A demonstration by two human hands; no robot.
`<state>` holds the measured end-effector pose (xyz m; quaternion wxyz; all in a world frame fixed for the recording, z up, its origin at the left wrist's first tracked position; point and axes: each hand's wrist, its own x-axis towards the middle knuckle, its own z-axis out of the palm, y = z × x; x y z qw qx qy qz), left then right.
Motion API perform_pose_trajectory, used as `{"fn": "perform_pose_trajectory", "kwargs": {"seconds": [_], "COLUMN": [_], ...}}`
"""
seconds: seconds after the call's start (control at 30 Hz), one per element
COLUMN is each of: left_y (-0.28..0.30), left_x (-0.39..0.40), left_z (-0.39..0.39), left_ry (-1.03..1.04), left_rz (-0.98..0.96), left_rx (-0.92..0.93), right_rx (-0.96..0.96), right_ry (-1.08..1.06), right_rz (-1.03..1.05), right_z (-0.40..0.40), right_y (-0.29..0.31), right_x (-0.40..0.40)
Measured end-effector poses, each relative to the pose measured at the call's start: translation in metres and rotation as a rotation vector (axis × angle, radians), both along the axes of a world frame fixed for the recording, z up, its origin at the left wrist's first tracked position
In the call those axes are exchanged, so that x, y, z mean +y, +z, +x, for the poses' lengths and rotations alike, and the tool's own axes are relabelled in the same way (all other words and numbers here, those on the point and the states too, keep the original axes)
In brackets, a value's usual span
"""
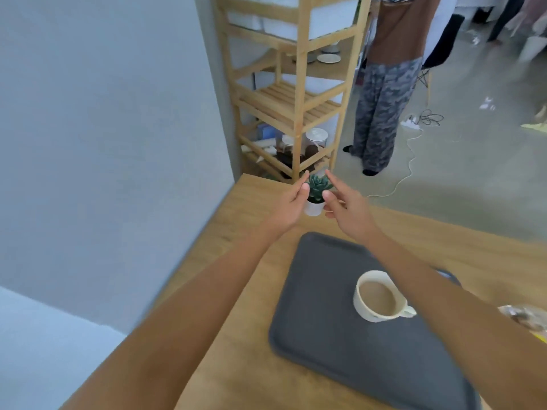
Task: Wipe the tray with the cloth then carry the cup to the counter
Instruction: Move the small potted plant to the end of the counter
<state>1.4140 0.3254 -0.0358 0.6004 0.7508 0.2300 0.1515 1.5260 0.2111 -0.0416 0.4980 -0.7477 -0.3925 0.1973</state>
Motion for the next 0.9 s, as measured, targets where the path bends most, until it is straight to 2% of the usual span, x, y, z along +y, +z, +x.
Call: {"fn": "perform_pose_trajectory", "kwargs": {"seconds": [0.13,0.3,0.47,0.77,0.9], "left_y": [-0.025,-0.054,-0.074,-0.079,-0.062], "left_x": [0.073,0.145,0.190,0.206,0.174], "left_z": [-0.019,-0.017,-0.004,0.009,0.016], "left_ry": [0.052,0.132,0.206,0.268,0.569], "left_rz": [-0.057,-0.081,-0.143,-0.138,-0.084], "left_rx": [0.106,0.124,0.128,0.170,0.226], "right_rx": [-0.028,-0.050,-0.045,-0.020,0.003], "right_ry": [0.084,0.123,0.120,0.133,0.119], "right_rz": [-0.059,-0.136,-0.175,-0.236,-0.230], "right_z": [-0.007,-0.002,0.009,0.020,0.025], "right_y": [-0.025,-0.056,-0.077,-0.084,-0.062], "right_x": [0.085,0.170,0.222,0.252,0.225]}}
